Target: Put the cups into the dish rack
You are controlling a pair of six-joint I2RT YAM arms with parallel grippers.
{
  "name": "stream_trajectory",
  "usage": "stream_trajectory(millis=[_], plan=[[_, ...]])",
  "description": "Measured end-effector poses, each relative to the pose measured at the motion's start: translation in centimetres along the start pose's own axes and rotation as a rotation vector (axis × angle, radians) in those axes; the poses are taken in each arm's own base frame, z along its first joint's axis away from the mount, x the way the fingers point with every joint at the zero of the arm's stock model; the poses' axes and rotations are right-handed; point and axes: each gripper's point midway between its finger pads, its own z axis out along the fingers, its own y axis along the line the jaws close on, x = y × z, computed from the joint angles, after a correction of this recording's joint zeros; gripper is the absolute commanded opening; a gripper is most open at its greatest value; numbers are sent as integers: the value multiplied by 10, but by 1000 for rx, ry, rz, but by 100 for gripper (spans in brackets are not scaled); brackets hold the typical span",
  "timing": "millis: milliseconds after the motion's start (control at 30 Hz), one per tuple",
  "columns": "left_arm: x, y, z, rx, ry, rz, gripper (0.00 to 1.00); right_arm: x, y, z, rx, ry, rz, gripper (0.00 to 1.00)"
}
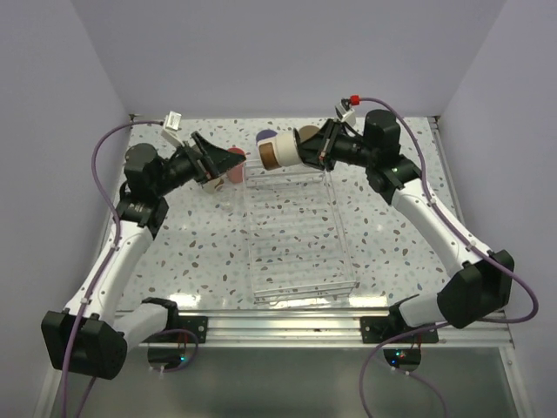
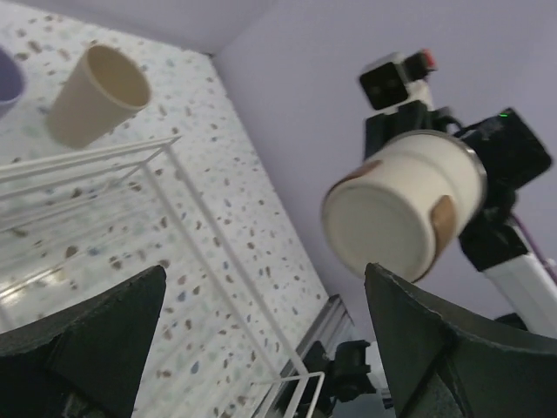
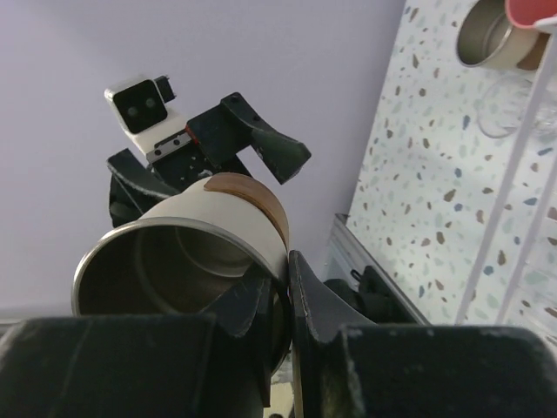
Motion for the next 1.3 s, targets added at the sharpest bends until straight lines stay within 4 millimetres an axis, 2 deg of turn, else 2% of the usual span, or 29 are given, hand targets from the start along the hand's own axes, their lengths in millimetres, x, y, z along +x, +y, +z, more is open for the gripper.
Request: stream_trajectory(millis=[100, 233, 367, 467, 567, 667, 767, 800, 867, 900, 967, 1000, 1067, 1100, 1167, 1200, 1267, 1300], plan=[[-12, -39, 5, 164, -26, -10, 97, -3, 12, 6, -56, -1, 30, 0], [-22, -71, 12, 294, -29, -14, 98, -3, 32, 7, -129, -2, 35, 0], [-20, -93, 19, 379, -6, -12, 98, 0, 42, 10, -167, 10, 44, 0], [-13, -106, 23, 446, 24, -14, 98, 5, 43, 18, -176, 29, 56, 0], [-9, -113, 24, 481, 41, -21, 98, 11, 41, 27, -177, 53, 69, 0], [-10, -115, 24, 498, 42, -26, 92, 12, 45, 31, -186, 62, 69, 0], [-11, -118, 23, 514, 41, -24, 77, 14, 51, 30, -203, 67, 61, 0], [-11, -119, 23, 516, 39, -25, 64, 14, 53, 30, -207, 67, 58, 0], [-12, -120, 22, 523, 36, -24, 50, 14, 55, 29, -215, 68, 54, 0], [-12, -121, 22, 526, 34, -23, 34, 14, 55, 30, -219, 69, 52, 0], [-13, -121, 22, 529, 32, -21, 21, 14, 56, 30, -223, 69, 51, 0], [-13, -121, 22, 528, 30, -20, 9, 14, 56, 30, -224, 68, 50, 0], [-13, -121, 22, 527, 30, -21, 0, 14, 56, 30, -225, 69, 51, 0], [-13, -121, 22, 525, 30, -19, 0, 14, 56, 30, -225, 69, 50, 2], [-14, -120, 24, 511, 36, -12, 0, 14, 53, 31, -215, 70, 46, 17], [-14, -119, 25, 501, 42, -5, 0, 14, 51, 32, -204, 67, 39, 40], [-16, -120, 29, 464, 63, 11, 0, 14, 42, 33, -158, 62, 24, 64], [-18, -122, 31, 456, 66, 29, 0, 14, 35, 34, -127, 59, 14, 92]])
